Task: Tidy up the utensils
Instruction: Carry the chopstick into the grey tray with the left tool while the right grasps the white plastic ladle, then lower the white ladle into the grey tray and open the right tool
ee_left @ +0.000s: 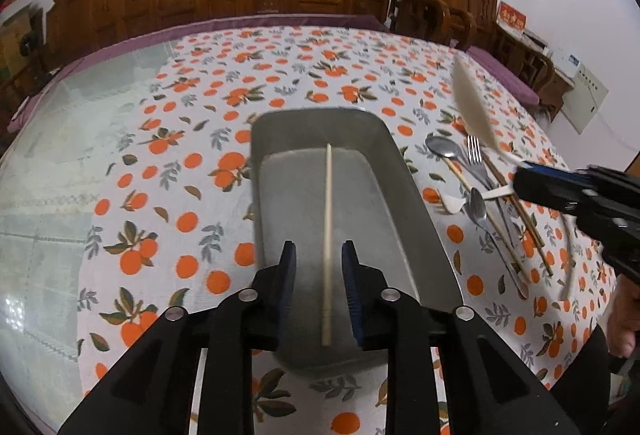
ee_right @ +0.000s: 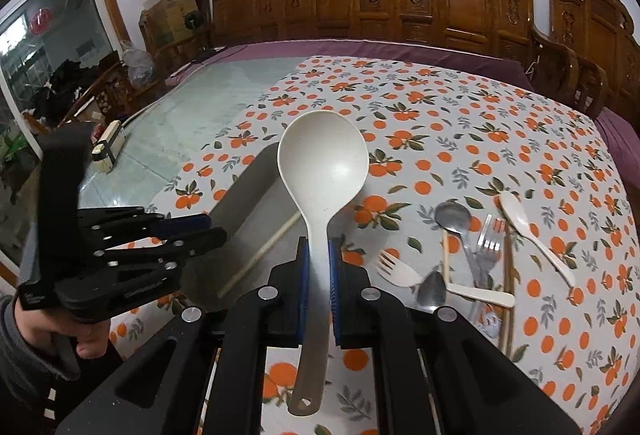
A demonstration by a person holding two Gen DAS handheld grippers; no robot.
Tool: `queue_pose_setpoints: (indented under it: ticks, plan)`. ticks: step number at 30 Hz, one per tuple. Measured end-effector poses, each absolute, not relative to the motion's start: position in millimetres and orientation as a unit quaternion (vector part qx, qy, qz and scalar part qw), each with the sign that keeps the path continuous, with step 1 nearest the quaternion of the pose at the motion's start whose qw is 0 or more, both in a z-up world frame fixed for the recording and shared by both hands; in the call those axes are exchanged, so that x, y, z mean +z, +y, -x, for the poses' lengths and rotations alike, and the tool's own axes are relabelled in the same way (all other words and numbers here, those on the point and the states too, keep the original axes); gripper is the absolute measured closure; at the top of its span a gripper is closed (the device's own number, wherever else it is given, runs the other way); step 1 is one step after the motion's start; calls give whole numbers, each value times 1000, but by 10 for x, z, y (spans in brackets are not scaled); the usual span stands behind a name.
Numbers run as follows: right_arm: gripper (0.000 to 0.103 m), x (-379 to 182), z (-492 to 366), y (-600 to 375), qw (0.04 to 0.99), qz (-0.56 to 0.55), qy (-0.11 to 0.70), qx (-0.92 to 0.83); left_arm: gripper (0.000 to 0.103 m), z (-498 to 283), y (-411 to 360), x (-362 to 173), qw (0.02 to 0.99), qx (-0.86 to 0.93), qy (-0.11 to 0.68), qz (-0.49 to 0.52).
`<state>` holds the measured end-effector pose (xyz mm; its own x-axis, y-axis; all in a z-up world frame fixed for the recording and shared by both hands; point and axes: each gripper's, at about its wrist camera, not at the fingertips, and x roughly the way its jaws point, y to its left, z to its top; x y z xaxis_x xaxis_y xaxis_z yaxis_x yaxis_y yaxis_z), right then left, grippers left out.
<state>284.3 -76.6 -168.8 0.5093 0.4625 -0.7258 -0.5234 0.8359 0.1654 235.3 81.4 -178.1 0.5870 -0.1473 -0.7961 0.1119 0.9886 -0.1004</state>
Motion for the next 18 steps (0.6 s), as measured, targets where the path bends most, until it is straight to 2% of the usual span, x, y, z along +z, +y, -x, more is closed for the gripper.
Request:
queue_pose_setpoints:
  ticks: [5,18]
  plan:
    - [92,-1773,-2960,-542,862,25,412,293,76,-2245,963,-1615,901,-62,429,28]
    - [92,-2219,-3244,8,845,36,450,286,76,-2043,1245,-1392,911,-35,410,32]
